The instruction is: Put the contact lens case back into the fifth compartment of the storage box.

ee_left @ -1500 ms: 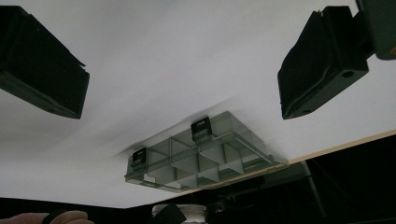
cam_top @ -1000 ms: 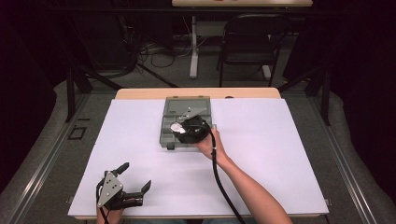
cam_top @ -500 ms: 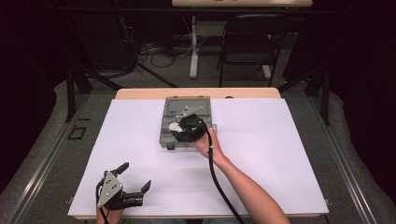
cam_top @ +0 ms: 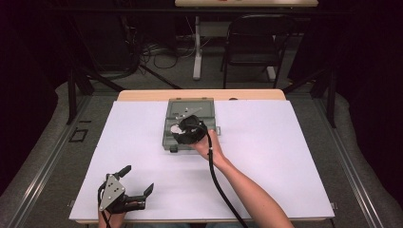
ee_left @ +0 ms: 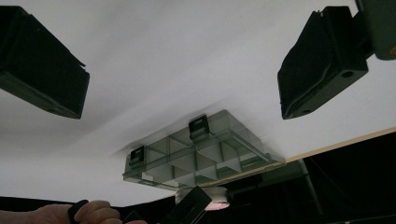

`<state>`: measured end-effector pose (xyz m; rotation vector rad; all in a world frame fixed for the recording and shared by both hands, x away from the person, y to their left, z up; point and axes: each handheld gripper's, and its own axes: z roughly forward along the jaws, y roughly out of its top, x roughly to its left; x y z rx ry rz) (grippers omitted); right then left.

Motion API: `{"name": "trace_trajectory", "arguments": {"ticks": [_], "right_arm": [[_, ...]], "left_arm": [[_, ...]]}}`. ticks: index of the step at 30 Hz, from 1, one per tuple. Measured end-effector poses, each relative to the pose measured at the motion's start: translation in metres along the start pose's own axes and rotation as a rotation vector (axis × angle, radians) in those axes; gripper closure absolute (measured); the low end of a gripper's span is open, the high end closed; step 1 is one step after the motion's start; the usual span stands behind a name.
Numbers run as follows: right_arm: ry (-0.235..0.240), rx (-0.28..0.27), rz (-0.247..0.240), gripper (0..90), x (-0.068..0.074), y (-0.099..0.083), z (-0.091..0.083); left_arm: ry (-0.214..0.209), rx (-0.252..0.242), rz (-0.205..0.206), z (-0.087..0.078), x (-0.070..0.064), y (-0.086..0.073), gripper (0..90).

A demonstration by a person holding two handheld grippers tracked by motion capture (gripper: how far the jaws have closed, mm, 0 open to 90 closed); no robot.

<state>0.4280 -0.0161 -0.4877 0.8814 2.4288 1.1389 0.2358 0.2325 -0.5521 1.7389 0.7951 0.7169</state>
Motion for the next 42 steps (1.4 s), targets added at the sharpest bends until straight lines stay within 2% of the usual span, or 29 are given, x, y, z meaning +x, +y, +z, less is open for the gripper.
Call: {"name": "trace_trajectory", "arguments": {"ticks": [18,32,33,42], "right_arm": [[-0.037,0.050,0.015,49.2,0.005,0.005,0.016],[-0.075,0.075,-0.022,49.2,0.011,0.008,0.025],[-0.080,0.087,-0.008,49.2,0.012,0.009,0.026],[-0.102,0.117,-0.021,49.2,0.017,0.011,0.033]], "left_arm": [[0.001,0.001,-0.002,-0.001,0.000,0.000,1.7],[-0.001,0.001,-0.003,0.000,0.000,0.000,1.7],[-0.002,0.000,-0.003,0.000,0.000,0.000,1.7],[-0.001,-0.001,-0.005,-0.001,0.001,0.000,1.7]]}}
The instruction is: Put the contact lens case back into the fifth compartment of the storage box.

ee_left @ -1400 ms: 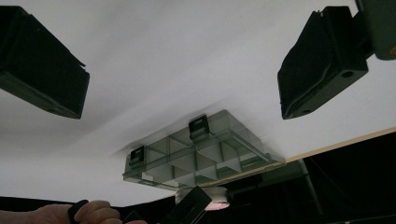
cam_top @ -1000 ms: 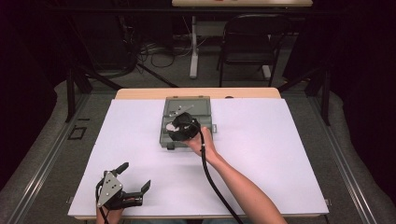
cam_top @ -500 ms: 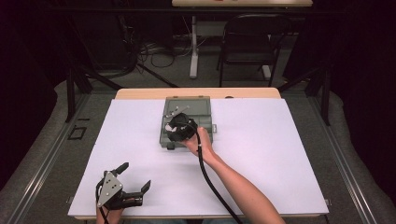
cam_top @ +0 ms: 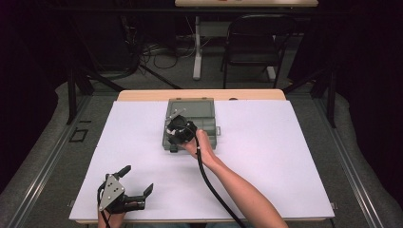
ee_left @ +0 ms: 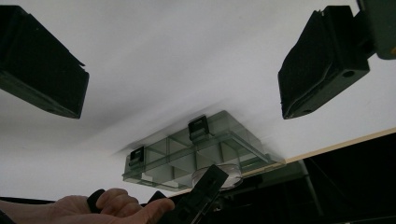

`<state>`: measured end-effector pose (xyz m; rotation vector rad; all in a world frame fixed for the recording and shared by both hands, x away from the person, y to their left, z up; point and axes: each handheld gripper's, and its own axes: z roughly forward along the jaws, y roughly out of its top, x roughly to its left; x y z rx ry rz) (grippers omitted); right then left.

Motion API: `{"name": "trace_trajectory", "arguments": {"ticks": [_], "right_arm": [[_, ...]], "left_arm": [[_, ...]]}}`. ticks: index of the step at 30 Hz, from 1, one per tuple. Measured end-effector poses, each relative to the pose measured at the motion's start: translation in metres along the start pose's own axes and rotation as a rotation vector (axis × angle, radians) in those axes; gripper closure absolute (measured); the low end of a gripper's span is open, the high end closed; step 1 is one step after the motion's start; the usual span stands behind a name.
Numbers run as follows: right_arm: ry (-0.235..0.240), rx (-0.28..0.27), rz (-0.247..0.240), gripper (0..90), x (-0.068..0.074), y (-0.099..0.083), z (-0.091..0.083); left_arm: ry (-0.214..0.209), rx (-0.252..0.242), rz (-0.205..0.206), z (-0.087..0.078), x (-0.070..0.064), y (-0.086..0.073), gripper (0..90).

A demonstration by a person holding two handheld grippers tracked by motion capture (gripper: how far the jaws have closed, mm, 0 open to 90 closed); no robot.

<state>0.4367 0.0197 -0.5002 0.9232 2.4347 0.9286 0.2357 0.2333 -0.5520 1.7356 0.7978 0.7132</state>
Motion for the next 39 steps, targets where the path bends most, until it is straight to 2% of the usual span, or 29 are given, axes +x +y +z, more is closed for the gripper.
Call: {"name": "trace_trajectory", "arguments": {"ticks": [8,13,17,19,21,22,26,31,32,39], "right_arm": [[-0.012,0.020,-0.004,49.2,0.003,0.001,0.005],[-0.036,0.042,-0.019,49.1,0.005,0.003,0.009],[-0.033,0.054,-0.022,49.0,0.006,0.003,0.010],[-0.005,0.061,-0.016,48.6,0.005,0.003,0.011],[0.015,0.062,-0.008,43.7,0.004,0.003,0.012],[0.044,0.059,0.006,41.1,0.002,0.002,0.010],[0.084,0.037,0.028,31.6,-0.003,0.001,0.003],[0.109,0.028,0.030,22.8,-0.009,-0.001,-0.005],[0.122,0.023,0.033,17.8,-0.011,-0.004,-0.009],[0.170,0.002,0.020,9.7,-0.018,-0.011,-0.025]], "left_arm": [[0.000,0.000,0.001,0.000,0.000,0.000,1.8],[0.001,0.000,0.002,0.000,0.000,0.000,1.8],[0.000,0.001,0.001,0.000,0.000,0.000,1.9],[0.000,0.000,0.001,0.000,0.000,0.000,1.9],[0.000,0.000,0.000,0.000,0.000,0.000,1.9],[0.002,0.000,0.000,0.000,0.000,0.000,1.9],[0.002,-0.001,0.000,0.000,0.000,0.000,1.9],[0.000,0.002,0.002,0.000,0.000,0.000,1.9],[-0.001,0.001,0.002,0.000,0.000,0.000,1.9],[0.001,0.001,0.002,0.000,0.001,0.000,1.9]]}}
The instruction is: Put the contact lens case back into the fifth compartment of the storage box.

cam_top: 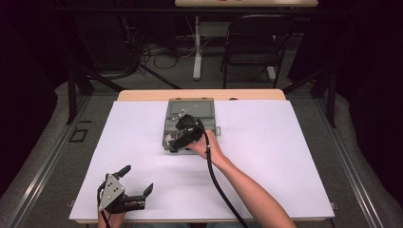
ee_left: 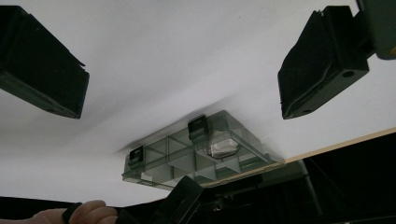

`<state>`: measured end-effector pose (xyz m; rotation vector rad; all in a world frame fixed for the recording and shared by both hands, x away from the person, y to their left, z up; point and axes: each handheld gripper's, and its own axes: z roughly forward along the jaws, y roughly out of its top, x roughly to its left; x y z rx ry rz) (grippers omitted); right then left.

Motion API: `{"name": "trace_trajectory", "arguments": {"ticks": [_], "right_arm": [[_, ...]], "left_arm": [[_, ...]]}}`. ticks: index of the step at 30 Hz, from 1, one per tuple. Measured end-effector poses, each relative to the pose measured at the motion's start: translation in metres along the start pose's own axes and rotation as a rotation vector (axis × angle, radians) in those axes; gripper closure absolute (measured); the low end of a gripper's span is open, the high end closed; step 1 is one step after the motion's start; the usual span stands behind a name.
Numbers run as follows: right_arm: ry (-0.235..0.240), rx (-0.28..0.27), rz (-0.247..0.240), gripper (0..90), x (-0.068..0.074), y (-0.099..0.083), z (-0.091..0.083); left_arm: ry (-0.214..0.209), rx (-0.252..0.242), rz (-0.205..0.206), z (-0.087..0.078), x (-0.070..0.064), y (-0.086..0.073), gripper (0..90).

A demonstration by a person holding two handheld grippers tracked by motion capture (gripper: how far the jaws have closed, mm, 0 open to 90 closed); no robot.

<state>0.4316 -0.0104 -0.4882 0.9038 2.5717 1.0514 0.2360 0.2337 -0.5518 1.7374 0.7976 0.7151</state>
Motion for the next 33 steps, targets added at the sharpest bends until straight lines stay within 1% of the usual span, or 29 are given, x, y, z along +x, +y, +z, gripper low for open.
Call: {"name": "trace_trajectory", "arguments": {"ticks": [1,3,4,9,13,15,17,23,28,33], "right_arm": [[0.007,-0.005,-0.008,7.4,0.000,-0.003,-0.006],[0.019,-0.015,-0.006,6.6,-0.001,-0.007,-0.012],[0.019,-0.015,-0.006,6.6,-0.001,-0.007,-0.012],[0.043,-0.022,-0.005,3.6,-0.005,-0.018,-0.024],[0.067,-0.027,0.014,2.0,-0.009,-0.027,-0.032],[0.074,-0.034,0.014,1.2,-0.011,-0.034,-0.038],[0.079,-0.034,0.017,1.0,-0.012,-0.037,-0.041],[0.080,-0.056,0.008,0.8,-0.013,-0.054,-0.057],[0.063,-0.070,-0.012,0.9,-0.010,-0.069,-0.071],[0.056,-0.082,-0.016,0.9,-0.009,-0.085,-0.083]], "left_arm": [[0.000,0.000,-0.001,0.000,0.000,0.000,1.9],[0.001,0.002,0.000,0.000,0.000,0.000,1.9],[0.001,0.002,0.000,0.000,0.000,0.000,1.9],[0.004,0.006,0.000,0.000,-0.001,0.000,1.9],[0.005,0.008,0.001,0.000,-0.001,0.000,1.9],[0.003,0.008,-0.001,0.000,-0.001,-0.001,1.9],[0.002,0.011,0.000,0.001,-0.001,-0.001,1.9],[0.001,0.010,-0.001,0.001,-0.001,-0.001,1.9],[-0.002,0.010,-0.002,0.001,-0.001,-0.001,1.9],[-0.001,0.008,-0.002,0.001,-0.001,-0.001,1.9]]}}
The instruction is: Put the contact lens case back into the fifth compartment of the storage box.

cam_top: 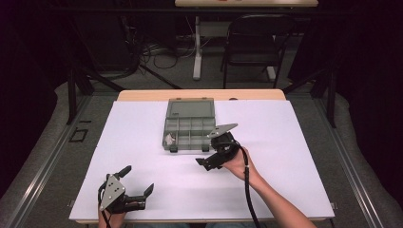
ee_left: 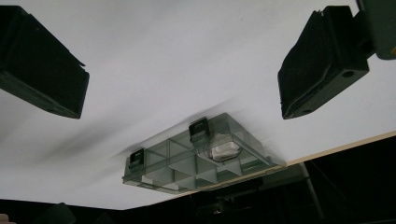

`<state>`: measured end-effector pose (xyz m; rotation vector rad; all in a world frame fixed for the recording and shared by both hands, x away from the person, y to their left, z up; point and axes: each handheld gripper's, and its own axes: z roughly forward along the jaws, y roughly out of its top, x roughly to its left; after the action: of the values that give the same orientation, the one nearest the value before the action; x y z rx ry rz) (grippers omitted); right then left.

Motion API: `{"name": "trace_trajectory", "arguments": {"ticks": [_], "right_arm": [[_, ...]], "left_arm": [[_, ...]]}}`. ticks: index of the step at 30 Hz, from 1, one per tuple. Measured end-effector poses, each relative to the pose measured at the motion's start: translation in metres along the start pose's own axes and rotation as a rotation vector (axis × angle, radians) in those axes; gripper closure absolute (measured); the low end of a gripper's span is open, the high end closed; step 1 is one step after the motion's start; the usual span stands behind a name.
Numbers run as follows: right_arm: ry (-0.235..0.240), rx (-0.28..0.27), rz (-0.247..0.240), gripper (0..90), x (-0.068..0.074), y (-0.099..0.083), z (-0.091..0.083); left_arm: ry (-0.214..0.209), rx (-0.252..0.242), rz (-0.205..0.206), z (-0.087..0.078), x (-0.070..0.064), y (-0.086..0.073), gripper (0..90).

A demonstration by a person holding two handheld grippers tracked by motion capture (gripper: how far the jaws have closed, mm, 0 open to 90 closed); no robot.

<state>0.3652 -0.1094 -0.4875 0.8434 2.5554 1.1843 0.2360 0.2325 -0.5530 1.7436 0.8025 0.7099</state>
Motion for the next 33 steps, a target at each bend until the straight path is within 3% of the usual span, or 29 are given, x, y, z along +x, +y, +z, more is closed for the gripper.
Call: {"name": "trace_trajectory", "arguments": {"ticks": [11,33], "right_arm": [[-0.026,-0.042,0.007,1.1,0.003,-0.035,-0.027],[-0.089,-0.119,0.054,1.1,0.009,-0.112,-0.059]], "left_arm": [[-0.003,0.006,0.001,0.001,0.000,0.000,1.9],[0.000,0.016,-0.001,0.002,0.001,-0.001,1.9]]}}
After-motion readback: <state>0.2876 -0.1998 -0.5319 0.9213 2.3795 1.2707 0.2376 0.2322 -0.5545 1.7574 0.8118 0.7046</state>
